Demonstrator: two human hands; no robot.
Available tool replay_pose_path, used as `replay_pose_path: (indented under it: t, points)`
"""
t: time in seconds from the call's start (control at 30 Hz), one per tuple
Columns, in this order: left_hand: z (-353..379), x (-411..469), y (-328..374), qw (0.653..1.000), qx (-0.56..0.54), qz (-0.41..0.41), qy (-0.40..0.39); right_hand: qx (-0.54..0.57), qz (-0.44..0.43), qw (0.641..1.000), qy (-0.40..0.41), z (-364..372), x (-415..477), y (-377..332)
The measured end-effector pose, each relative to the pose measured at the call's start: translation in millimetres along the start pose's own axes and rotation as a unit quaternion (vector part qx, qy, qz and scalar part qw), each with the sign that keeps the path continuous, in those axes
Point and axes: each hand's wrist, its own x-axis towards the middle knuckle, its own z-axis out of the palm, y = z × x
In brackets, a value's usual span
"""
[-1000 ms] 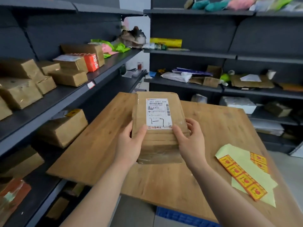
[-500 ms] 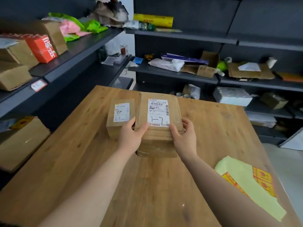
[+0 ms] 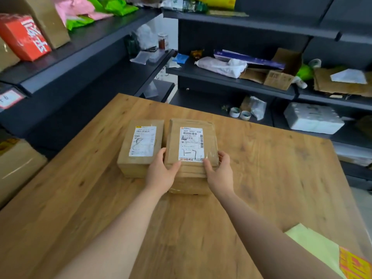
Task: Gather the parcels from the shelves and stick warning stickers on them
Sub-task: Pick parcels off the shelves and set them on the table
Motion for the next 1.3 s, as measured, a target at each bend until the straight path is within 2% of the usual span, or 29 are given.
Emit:
replay_pose_path:
  t: [0.23,0.4,0.5,0.6,0.8,1.1,1.3]
  points:
    - [4.7,0.5,-2.6,1.0,0.022,-0.004,0.013,-0.034,-0.022,0.999,-0.016,2.3,7.1,7.4]
    - [-2.9,-6.6,8.3,0.993,0.107,0.039,0.026,-0.142,-0.082,0.986,-0.021,-6.8,8.0,-4.1]
    - [-17.0,-15.9,18.7,0.981,0.17,0.089,0.034,-0.205,-0.167,0.964,-0.033,-16.2,0.4,-23.3]
    - [-38.5,-32.3,27.6,0.953,0.262,0.14,0.061,-0.272,-0.251,0.928,-0.05,-21.6,-16.9,-44.0]
    - [-96.6,-99.5,39.3,0.906,0.355,0.193,0.123,-0.356,-0.337,0.867,-0.088,-20.5,-73.3,-82.8]
    - [-200.6,-245.7,3.2,0.885,0.383,0.151,0.216,-0.324,-0.466,0.812,-0.139,10.7,-218.8,-135.1]
    - [-260.2,-354.0,-38.6,0.86,0.416,0.075,0.285,-0.291,-0.534,0.767,-0.205,49.1,-321.9,-148.4]
